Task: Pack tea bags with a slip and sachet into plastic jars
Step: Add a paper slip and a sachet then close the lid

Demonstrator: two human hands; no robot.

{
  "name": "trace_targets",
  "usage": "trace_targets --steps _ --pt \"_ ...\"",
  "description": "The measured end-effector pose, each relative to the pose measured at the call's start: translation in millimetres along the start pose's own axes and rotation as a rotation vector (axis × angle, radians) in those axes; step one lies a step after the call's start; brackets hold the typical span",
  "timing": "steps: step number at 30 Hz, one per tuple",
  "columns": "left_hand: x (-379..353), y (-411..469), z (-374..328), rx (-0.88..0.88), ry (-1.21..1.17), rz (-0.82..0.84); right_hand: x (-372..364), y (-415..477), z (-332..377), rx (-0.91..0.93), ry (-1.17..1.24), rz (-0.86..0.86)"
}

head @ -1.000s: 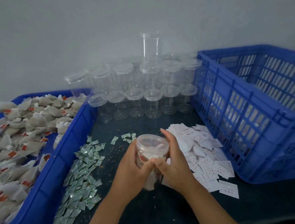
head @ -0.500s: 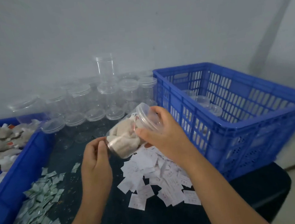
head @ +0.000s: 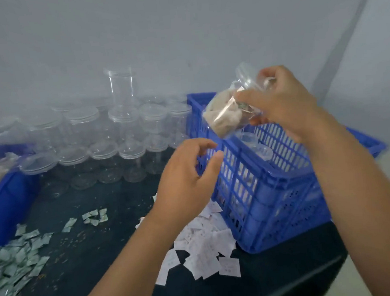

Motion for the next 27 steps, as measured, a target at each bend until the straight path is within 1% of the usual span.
trace_targets --steps 2,3,4,6,8,11,12,15,17,20,23,27 --pt "-26 18 -27 -0.179 0.165 0.117 24 9 -6 -0.048 -0.231 -0.012" --pt "-41 27 -36 -0.25 0.208 0.168 32 13 -11 -0.069 -0.354 -0.006" --pt "-53 35 -41 -0.291 0.222 0.208 39 17 -17 -0.094 -0.466 0.012" --pt "-73 49 -42 -0.3 0.208 0.258 47 26 -35 -0.163 -0.638 0.083" --pt "-85 57 -35 -0.276 0.164 0.238 55 32 -55 -0.248 -0.78 0.144" --pt "-89 59 -29 -0.291 0.048 0.153 67 46 -83 -0.395 -0.997 0.201" --pt "-90 59 -29 -0.295 0.024 0.138 69 51 -92 -0.46 -1.063 0.237" --pt "-93 59 -28 -0.3 -0.014 0.141 77 65 -123 -0.73 -1.191 0.356" --pt "-93 58 -27 -0.307 -0.024 0.153 80 72 -140 -0.838 -1.233 0.416" --pt "-94 58 -27 -0.307 -0.027 0.175 77 78 -168 -0.925 -1.24 0.502" --pt "-96 58 -27 -0.299 -0.029 0.177 71 70 -203 -1.024 -1.077 0.587" --pt "-96 58 -26 -0.314 -0.028 0.175 65 53 -242 -1.106 -0.765 0.658"
Point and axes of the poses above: each hand's wrist, its own y-axis towards the middle knuckle, its own x-axis out of the back of the hand, z = x × y, the point moved 7 cm from there along y, towards the middle knuckle, and after that the axes turned 15 degrees about z, right-handed, at the moved point
